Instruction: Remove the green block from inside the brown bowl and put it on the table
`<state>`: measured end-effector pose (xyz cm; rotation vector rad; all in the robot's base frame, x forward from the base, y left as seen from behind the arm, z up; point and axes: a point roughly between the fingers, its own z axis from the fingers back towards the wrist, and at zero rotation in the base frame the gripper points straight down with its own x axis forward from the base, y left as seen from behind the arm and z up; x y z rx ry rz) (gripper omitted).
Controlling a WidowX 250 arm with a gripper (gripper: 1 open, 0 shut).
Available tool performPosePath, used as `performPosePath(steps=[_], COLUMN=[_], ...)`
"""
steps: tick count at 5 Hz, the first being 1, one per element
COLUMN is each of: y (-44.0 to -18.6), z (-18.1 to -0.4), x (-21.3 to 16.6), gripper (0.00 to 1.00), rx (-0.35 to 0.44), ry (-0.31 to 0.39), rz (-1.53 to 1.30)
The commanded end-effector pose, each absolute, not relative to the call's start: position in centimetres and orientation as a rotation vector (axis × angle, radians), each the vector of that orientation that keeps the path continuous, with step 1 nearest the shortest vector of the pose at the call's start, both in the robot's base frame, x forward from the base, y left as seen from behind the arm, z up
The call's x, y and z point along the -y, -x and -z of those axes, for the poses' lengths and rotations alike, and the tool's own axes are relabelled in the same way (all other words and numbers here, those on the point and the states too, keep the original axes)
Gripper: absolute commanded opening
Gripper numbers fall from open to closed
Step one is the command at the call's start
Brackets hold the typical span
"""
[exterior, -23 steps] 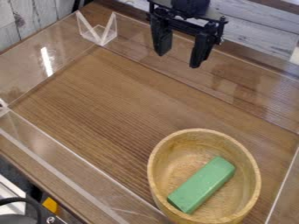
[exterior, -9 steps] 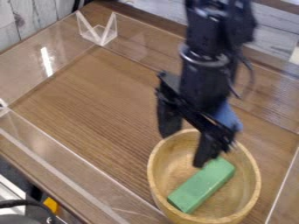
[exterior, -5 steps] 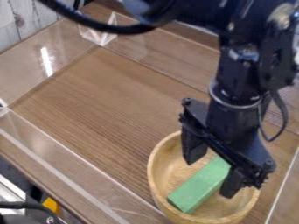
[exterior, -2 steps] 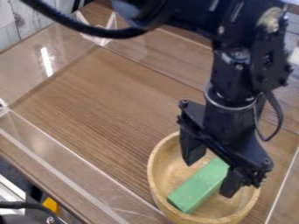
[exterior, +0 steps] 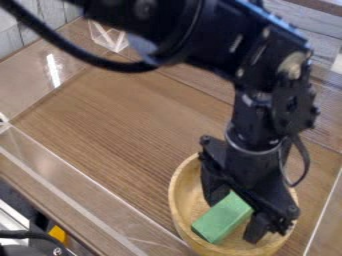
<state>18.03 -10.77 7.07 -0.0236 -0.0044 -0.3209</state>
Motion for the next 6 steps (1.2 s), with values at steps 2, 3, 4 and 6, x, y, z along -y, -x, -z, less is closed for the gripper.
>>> performPosePath(steps=[2, 3, 4, 6], y=[-18.7, -19.6, -19.8, -19.6], z=[-5.8, -5.1, -4.8, -5.4], x=[12.0, 13.0, 13.0, 12.0], gripper=[1.00, 1.00, 0.00, 0.00], rx=[0.037, 0.039, 0.042, 0.044], ry=[0.024, 0.021, 0.018, 0.020], rz=[0.347, 0.357, 0.343, 0.320])
